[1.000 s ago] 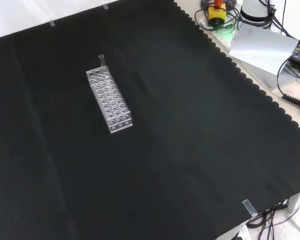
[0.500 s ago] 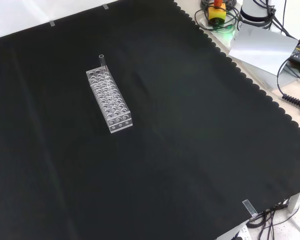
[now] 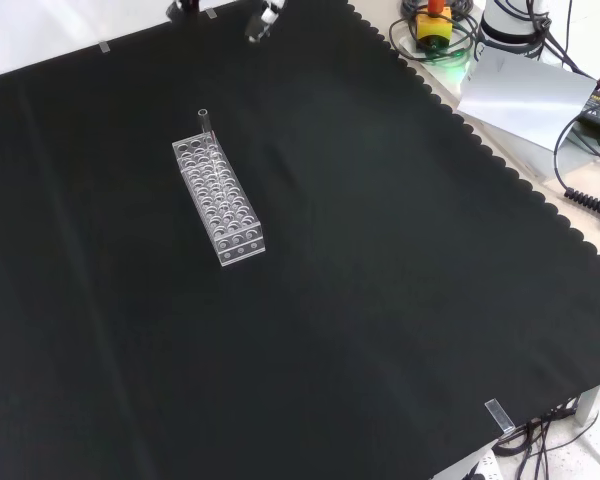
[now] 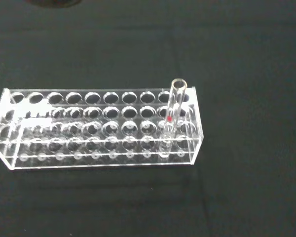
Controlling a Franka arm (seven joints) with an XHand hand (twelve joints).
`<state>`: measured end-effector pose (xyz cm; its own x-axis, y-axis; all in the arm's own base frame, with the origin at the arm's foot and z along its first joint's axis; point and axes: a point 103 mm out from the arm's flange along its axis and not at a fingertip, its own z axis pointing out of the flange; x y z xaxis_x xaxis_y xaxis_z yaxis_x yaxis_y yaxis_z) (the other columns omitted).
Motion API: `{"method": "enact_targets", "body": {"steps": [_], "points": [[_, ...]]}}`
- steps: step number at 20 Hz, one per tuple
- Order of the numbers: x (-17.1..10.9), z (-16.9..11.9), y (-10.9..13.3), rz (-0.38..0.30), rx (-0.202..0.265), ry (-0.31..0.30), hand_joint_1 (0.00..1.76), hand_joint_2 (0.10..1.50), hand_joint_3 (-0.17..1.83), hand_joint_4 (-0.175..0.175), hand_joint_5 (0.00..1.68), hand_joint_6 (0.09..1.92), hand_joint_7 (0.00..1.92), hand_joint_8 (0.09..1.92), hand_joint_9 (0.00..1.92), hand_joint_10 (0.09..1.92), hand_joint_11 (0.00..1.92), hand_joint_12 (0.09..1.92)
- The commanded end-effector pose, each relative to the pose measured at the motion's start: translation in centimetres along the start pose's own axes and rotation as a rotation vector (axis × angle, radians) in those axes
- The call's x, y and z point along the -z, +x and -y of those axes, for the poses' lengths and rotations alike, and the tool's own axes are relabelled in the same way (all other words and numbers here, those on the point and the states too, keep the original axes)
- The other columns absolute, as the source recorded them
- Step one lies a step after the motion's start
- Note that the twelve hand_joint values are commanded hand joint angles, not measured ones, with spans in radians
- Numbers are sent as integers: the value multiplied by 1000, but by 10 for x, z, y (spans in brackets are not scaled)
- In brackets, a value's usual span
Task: Pick up the test tube.
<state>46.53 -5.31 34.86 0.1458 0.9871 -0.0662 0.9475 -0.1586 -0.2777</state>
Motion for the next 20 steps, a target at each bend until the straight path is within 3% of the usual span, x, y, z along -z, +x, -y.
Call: {"method": "enact_targets", "body": {"steps": [1,20], "points": [[-35,-38,-15,15,-26,59,692,768,421,-95,363,87,429,877,374,915,158,1558],[-111,-81,-26,47,-28,240,743,762,433,-108,448,87,518,871,459,876,182,1537]]}}
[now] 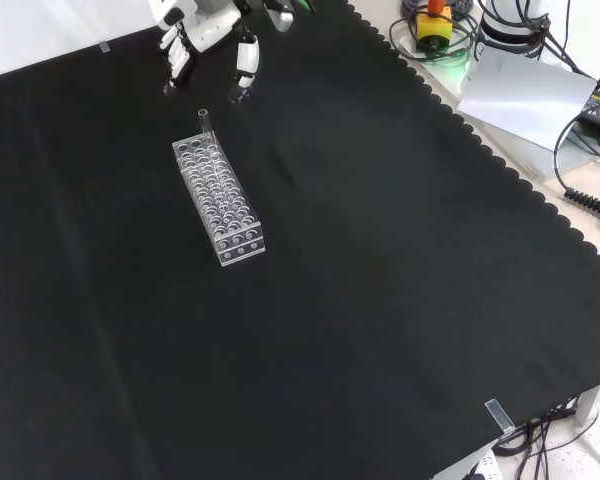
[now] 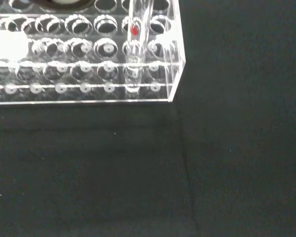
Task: Pick up the test tube.
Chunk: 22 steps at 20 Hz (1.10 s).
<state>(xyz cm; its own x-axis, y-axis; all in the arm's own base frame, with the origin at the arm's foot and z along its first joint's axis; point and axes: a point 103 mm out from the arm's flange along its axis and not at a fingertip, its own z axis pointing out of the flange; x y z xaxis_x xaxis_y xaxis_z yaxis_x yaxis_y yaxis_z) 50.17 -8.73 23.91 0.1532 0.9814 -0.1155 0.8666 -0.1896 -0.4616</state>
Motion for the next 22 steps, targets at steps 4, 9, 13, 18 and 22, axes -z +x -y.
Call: {"method": "enact_targets", "body": {"steps": [4,9,13,18,22], "points": [[-20,-22,2,12,6,43,763,758,435,-109,455,87,525,870,468,872,186,1534],[-29,-30,8,3,6,44,803,747,454,-109,479,88,567,859,505,851,215,1516],[-35,-33,11,8,-4,38,845,729,485,-102,519,118,655,836,563,820,257,1494],[-37,-38,13,17,-18,7,907,689,558,-95,596,294,821,777,679,746,333,1447],[-37,-42,17,22,-19,-14,956,666,613,-98,627,537,960,758,803,685,419,1407]]}}
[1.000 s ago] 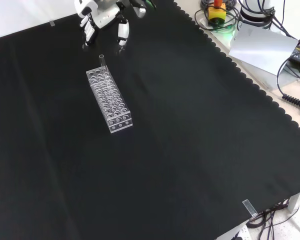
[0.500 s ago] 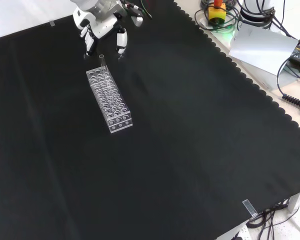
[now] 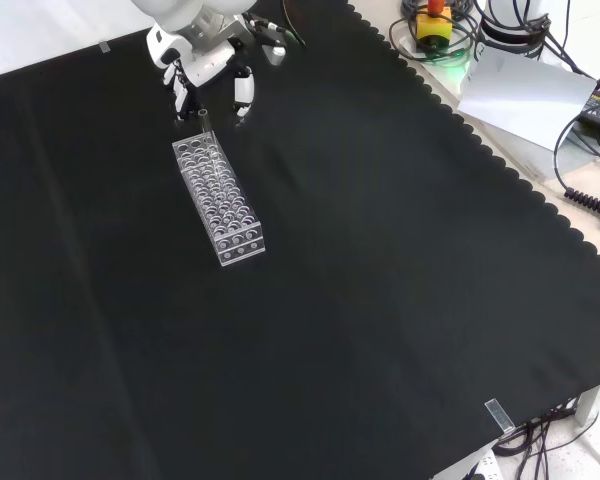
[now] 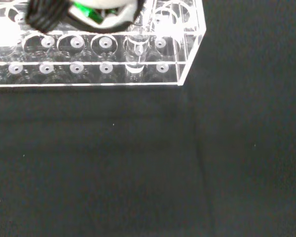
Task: Pick up the test tube.
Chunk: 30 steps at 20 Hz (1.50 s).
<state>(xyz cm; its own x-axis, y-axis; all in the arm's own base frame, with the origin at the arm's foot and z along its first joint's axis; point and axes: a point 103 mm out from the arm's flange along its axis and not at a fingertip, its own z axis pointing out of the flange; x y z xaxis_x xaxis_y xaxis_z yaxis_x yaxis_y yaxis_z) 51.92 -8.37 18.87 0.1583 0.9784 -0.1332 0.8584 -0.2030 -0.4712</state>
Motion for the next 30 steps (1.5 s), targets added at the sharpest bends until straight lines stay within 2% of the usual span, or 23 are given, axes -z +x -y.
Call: {"method": "enact_targets", "body": {"steps": [1,11,15,16,17,18,21,23,26,27,30], "points": [[-1,-6,7,8,-5,-34,968,661,623,-99,638,571,985,757,826,677,437,1398],[-1,-17,17,5,-11,-74,1030,618,704,-115,753,670,1173,714,989,612,565,1340],[-3,-18,19,-6,-28,-135,1083,602,731,-144,921,617,1352,606,1172,552,694,1282],[-3,-18,19,-10,-35,-151,1114,678,619,-122,1025,649,1420,568,1244,537,755,1262],[-3,-18,20,-15,-39,-168,1142,752,497,-116,1110,653,1480,527,1307,515,817,1236],[-3,-18,20,-22,-45,-188,1168,790,421,-137,1179,623,1530,497,1362,494,888,1195],[-2,-18,19,-62,-66,-247,1294,683,557,-171,1326,482,1433,459,1488,452,1139,1019],[0,-19,18,-85,-77,-266,1318,614,665,-175,1358,471,1425,465,1549,454,1247,917],[4,-21,16,-107,-85,-265,1329,566,741,-175,1377,472,1435,466,1596,452,1308,845],[5,-21,16,-107,-84,-261,1331,558,752,-175,1380,471,1439,465,1602,450,1315,836],[7,-22,15,-110,-81,-259,1420,553,734,-175,1372,471,1450,508,1441,410,1316,819]]}}
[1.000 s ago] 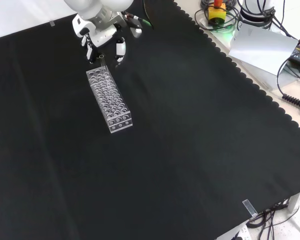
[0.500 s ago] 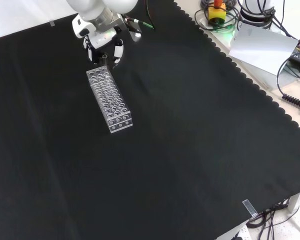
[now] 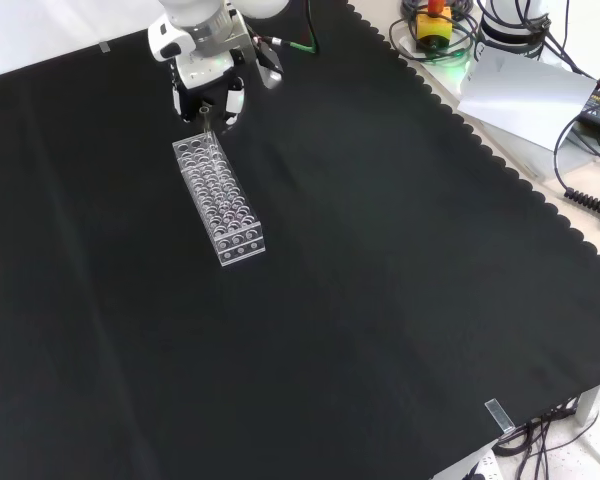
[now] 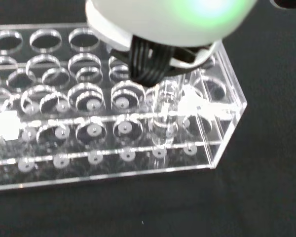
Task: Pick up the test tube.
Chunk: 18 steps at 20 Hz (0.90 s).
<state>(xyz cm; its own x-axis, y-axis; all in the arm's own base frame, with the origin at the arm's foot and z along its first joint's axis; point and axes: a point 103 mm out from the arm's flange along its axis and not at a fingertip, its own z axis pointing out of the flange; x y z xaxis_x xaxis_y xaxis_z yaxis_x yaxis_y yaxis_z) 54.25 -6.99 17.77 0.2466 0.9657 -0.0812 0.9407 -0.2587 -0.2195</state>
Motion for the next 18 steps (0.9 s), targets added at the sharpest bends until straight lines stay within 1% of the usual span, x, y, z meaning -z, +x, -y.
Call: {"method": "enact_targets", "body": {"steps": [1,5,7,10,13,18], "points": [[6,-1,-3,-31,-18,9,1431,549,737,-175,1374,470,1454,510,1422,410,1316,818],[10,0,-4,-50,-10,24,1442,530,763,-175,1383,464,1472,489,1406,426,1313,816],[15,1,-5,-66,-9,29,1439,616,636,-175,1352,312,1439,577,1356,519,1303,821],[25,2,-6,-92,-10,36,1436,666,560,-175,1343,220,1419,623,1324,573,1295,828],[36,1,-8,-112,-13,39,1436,670,553,-175,1347,198,1419,627,1319,584,1292,831],[59,4,-7,-98,5,25,1436,668,556,-175,1351,189,1419,626,1319,590,1293,834]]}}
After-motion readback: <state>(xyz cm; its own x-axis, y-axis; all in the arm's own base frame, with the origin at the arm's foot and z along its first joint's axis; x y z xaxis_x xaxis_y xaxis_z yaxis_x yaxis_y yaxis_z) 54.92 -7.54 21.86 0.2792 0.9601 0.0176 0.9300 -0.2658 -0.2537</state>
